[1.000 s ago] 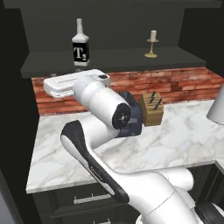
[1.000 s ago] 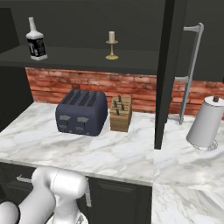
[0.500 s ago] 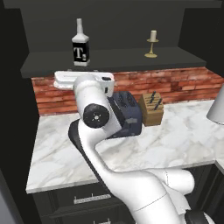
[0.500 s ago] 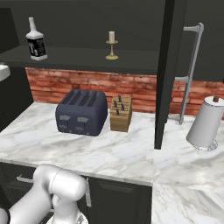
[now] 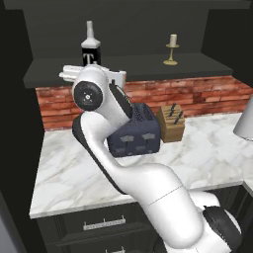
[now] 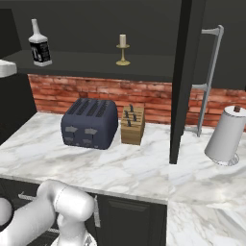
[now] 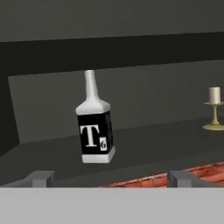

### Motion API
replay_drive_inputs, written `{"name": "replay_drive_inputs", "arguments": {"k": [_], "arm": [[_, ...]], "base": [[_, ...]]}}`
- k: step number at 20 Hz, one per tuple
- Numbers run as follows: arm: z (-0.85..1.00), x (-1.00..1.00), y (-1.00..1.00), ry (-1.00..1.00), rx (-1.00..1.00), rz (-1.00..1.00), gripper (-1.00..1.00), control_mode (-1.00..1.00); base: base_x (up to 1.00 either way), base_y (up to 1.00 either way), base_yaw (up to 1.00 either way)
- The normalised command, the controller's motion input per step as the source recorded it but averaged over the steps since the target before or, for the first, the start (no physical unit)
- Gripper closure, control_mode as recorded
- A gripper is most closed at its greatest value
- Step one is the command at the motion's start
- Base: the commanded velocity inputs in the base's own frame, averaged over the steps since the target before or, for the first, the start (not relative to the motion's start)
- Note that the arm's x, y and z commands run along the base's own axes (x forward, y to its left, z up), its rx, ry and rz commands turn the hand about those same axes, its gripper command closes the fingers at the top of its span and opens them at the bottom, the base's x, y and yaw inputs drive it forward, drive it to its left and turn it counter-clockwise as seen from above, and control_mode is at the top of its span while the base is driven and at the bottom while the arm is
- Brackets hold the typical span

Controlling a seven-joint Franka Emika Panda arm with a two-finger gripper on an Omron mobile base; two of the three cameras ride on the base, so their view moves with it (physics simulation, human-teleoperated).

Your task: Get the candle and the liquor from the cabinet and move them to the dining counter.

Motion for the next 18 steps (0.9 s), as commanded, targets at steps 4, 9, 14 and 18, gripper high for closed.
{"name": "replay_drive_inputs", "arguments": {"k": [4,9,14,18], "arm": [[0.0,0.39,-0.08,0.0,0.0,0.01,-1.0,-1.0],[0.03,0.31,-0.12,0.0,0.0,0.07,-1.0,-1.0],[0.2,0.2,-0.08,0.0,0.0,0.09,-1.0,-1.0],[0.24,0.09,-0.04,0.0,0.0,0.08,-1.0,-1.0]], "base": [[0.0,0.0,0.0],[0.0,0.0,0.0],[0.0,0.0,0.0],[0.0,0.0,0.0]]}}
